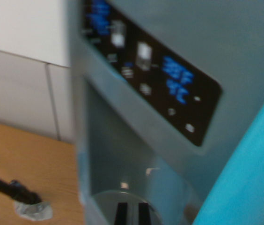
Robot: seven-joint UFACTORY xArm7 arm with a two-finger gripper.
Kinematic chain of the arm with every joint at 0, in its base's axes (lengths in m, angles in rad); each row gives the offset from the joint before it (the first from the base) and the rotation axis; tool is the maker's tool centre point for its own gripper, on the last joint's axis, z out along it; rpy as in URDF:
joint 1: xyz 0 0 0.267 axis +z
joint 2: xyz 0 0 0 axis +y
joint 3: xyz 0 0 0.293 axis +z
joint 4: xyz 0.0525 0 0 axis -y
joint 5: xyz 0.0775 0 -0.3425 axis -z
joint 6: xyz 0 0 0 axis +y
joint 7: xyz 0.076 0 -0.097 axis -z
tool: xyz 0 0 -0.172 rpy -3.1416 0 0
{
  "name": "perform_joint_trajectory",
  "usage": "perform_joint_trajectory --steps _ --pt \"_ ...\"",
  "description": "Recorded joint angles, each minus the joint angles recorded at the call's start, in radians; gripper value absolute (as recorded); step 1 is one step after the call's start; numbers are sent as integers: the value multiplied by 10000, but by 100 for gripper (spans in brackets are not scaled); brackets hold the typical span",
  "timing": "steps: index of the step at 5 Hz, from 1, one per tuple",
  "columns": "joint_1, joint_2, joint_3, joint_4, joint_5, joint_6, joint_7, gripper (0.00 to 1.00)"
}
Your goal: Close fridge door
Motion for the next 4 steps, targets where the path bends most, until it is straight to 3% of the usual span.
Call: perform_joint_trajectory --steps 1,2,3,4 --pt "-49 350 -238 222 0 0 0 100" --pt "-49 350 -238 222 0 0 0 100" --pt "-49 599 -449 458 0 0 0 100" --pt "-49 599 -449 458 0 0 0 100"
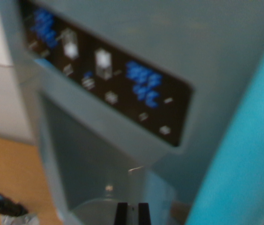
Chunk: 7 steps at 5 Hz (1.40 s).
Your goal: Close fridge door
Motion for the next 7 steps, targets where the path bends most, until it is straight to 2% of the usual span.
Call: perform_joint_trajectory --steps 1,2,3,4,5,6,7 --pt "0 100 -186 154 0 0 0 100" --pt "0 100 -186 154 0 0 0 100" --pt "0 216 -346 276 0 0 0 100" --pt "0 216 -346 276 0 0 0 100" --pt "0 406 -466 357 0 0 0 100" --pt "0 406 -466 357 0 0 0 100" --pt "0 662 -577 537 0 0 -1 100"
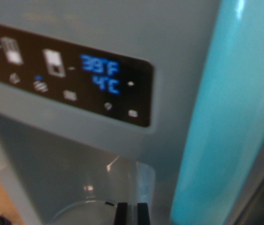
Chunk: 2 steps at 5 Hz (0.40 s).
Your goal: Close fridge door
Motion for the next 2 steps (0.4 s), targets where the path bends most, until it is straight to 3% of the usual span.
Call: perform_joint_trajectory --steps 1,2 --pt "0 0 0 0 0 0 0 100" --pt "0 262 -83 248 0 0 0 100"
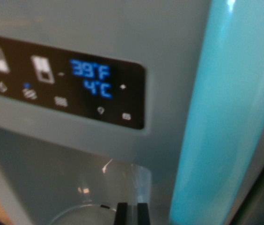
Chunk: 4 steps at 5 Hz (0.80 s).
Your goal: Close fridge door
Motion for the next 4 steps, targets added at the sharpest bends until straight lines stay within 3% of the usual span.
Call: perform_joint_trajectory --steps 1,2,3,4 --pt "0 0 0 0 0 0 0 100" --pt "0 248 -45 219 0 0 0 100" --pt "0 248 -45 219 0 0 0 100" --pt "0 428 -82 371 0 0 0 100"
